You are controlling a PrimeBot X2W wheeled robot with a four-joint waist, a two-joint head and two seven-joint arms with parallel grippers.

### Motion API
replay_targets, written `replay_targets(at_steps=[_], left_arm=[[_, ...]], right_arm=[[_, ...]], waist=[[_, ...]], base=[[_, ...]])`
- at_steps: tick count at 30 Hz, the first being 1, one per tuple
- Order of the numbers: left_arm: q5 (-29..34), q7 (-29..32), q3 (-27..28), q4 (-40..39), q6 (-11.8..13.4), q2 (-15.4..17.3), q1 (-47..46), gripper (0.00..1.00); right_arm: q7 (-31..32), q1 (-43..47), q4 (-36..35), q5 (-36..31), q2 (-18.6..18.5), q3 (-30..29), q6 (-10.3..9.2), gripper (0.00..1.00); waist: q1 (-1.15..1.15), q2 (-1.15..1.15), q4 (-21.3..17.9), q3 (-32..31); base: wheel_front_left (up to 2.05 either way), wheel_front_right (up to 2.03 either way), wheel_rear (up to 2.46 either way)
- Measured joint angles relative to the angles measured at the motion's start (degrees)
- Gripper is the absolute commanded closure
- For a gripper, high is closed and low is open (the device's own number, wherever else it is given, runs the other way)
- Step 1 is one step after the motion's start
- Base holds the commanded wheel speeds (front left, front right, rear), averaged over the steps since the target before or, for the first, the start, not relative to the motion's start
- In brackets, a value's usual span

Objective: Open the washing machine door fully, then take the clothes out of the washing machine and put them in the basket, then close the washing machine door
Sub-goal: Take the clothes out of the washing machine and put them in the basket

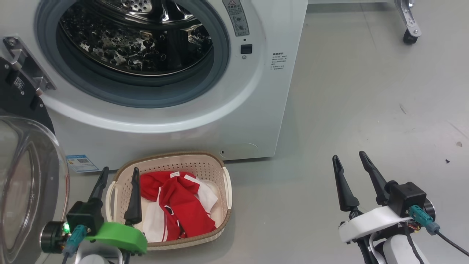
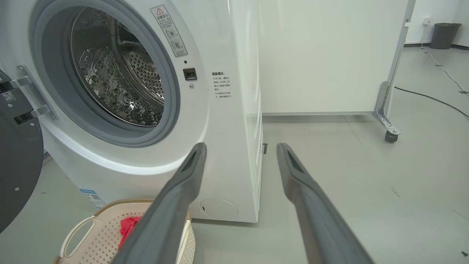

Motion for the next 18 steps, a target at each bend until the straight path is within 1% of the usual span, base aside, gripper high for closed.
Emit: replay_targets(at_steps=[8, 18], left_arm=[[0.2, 0.0, -1.3, -2.7, 0.7, 0.0, 4.7, 0.00], [0.2, 0.0, -2.1, -6.2, 1.3, 0.0, 7.7, 0.00]], right_arm=[[0.0, 2.7, 0.0, -0.1, 0.1, -0.4, -0.09, 0.00], [0.0, 3.5, -0.5, -0.6, 0.1, -0.4, -0.15, 0.00]], waist=[[0.00, 0.00, 0.3, -2.4], [0.00, 0.00, 0.2, -2.9]], base=[[0.00, 0.00, 0.00], [0.00, 0.00, 0.00]])
